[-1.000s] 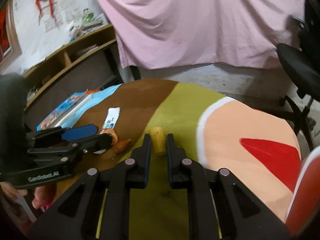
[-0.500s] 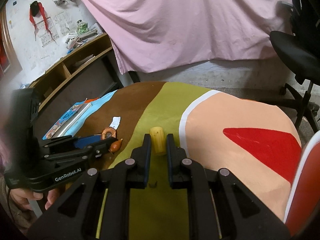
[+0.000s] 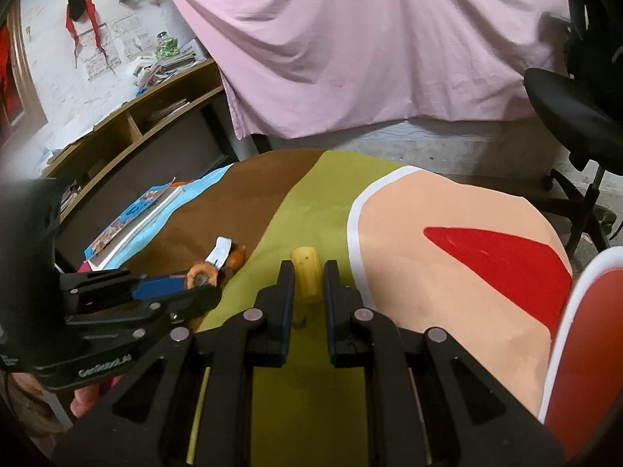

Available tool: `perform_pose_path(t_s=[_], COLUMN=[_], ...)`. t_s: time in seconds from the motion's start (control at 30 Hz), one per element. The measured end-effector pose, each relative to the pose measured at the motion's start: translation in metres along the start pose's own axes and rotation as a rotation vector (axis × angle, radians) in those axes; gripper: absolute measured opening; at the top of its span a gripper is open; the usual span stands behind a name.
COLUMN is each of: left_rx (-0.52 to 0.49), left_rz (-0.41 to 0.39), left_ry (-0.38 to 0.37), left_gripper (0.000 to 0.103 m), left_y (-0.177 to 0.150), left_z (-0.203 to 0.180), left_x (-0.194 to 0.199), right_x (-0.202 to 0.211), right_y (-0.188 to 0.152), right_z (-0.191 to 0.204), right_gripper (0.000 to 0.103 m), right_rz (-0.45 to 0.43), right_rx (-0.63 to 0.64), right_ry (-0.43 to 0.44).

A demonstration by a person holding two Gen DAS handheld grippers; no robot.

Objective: Collect trash
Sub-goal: 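Grasp the white printed packet with the left tool, then lift and carry the cap and packet in both tools over the red bucket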

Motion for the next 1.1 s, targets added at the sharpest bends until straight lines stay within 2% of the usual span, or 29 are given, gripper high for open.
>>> perform_pose_path(t_s=[0.27, 0.53, 0.6, 0.73, 0.83, 1.1], left_rx=[-0.031, -0.047, -0.069, -0.097, -0.083, -0.028], left_rz=[0.010, 0.010, 0.012, 0.017, 0.016, -0.029], left_ry=[0.001, 0.039, 0.063, 0.081, 0.082, 0.119], left_gripper=[0.029, 0.030, 0.030, 0.022, 0.018, 0.017], left_y=[-0.013, -0.020, -0.023, -0.030, -0.034, -0.038], left_z=[-0.010, -0.014, -0.015, -0.016, -0.012, 0.001], left_x=[0.005, 0.005, 0.005, 0.006, 0.010, 0.033], right_x=[0.007, 0.012, 0.012, 0.014, 0.015, 0.020], right_y=[-0.004, -0.009, -0.011, -0.011, -0.012, -0.019], right_z=[0.000, -0.003, -0.003, -0.003, 0.000, 0.011], right_gripper=[0.044, 0.044, 0.044, 0.044, 0.044, 0.044], right_rz=[0.003, 0.008, 0.010, 0.011, 0.012, 0.014], right_rx=[0.000, 0.005, 0.004, 0.006, 0.019, 0.074], right_ry=[-0.004, -0.001, 0.001, 0.000, -0.004, -0.020])
Point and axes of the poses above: each gripper's, at about its wrist camera, not at the fingertips, and x roughly against the way its jaws point, z to its left, y to its top, the point moved 10 cm from there along -x, roughly the way its jaws point, and after that the axes turned 8 degrees about x, right-handed, at the moved point
